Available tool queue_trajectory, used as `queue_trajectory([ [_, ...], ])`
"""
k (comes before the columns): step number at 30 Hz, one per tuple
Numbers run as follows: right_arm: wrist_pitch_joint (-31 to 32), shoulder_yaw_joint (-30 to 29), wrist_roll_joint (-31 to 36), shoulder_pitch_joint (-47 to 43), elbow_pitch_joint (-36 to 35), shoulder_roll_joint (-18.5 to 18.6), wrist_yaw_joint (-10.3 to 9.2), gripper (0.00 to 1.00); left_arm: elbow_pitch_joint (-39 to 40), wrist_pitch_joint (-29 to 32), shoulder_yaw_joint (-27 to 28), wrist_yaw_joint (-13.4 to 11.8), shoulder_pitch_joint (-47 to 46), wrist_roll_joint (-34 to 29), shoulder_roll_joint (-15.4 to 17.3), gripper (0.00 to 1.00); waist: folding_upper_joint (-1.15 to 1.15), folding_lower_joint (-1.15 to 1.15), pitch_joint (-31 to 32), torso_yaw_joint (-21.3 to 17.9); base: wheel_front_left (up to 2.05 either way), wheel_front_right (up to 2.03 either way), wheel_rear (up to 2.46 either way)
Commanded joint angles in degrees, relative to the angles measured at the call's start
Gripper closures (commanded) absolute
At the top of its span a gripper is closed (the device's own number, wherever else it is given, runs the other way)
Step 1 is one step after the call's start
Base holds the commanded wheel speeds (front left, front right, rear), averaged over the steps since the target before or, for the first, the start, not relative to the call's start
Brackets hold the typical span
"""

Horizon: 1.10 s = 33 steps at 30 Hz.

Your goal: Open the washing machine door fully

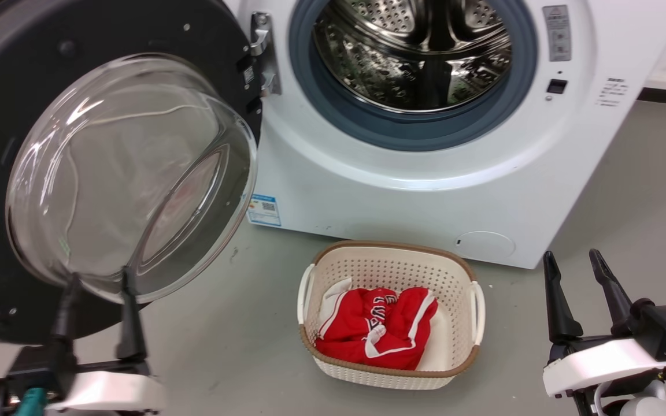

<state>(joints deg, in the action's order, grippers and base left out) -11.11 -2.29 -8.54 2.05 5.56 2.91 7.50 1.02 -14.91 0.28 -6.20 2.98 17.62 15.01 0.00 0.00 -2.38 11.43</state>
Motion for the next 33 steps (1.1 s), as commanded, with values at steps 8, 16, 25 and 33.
queue_trajectory([
  [8, 0.5, 1.4, 1.4, -1.1, -2.2, -0.1, -0.02, 0.00, -0.8, -0.3, -7.9, 3.3, -2.7, -2.6, -4.0, 0.00, 0.00, 0.00, 1.7, -5.5, 0.00, 0.00, 0.00],
  [16, 1.8, 1.9, 2.7, -2.0, -4.1, -0.1, -0.02, 0.00, -3.1, -0.3, -8.9, 4.1, -6.2, -4.7, -4.9, 0.00, 0.00, 0.00, 1.7, -10.4, 0.00, 0.00, 0.00],
  [25, 2.6, 2.9, 3.2, -2.9, -5.6, -0.1, -0.02, 0.00, -3.6, -0.3, -6.6, 4.1, -6.6, -6.6, -4.9, 0.00, 0.00, 0.00, 1.3, -13.5, 0.00, 0.00, 0.00],
  [33, 2.8, 2.5, 3.3, -2.4, -6.6, -0.1, -0.02, 0.00, -2.5, -0.3, -4.7, 4.7, -5.6, -8.1, -6.2, 0.00, 0.00, 0.00, 1.2, -13.4, 0.00, 0.00, 0.00],
])
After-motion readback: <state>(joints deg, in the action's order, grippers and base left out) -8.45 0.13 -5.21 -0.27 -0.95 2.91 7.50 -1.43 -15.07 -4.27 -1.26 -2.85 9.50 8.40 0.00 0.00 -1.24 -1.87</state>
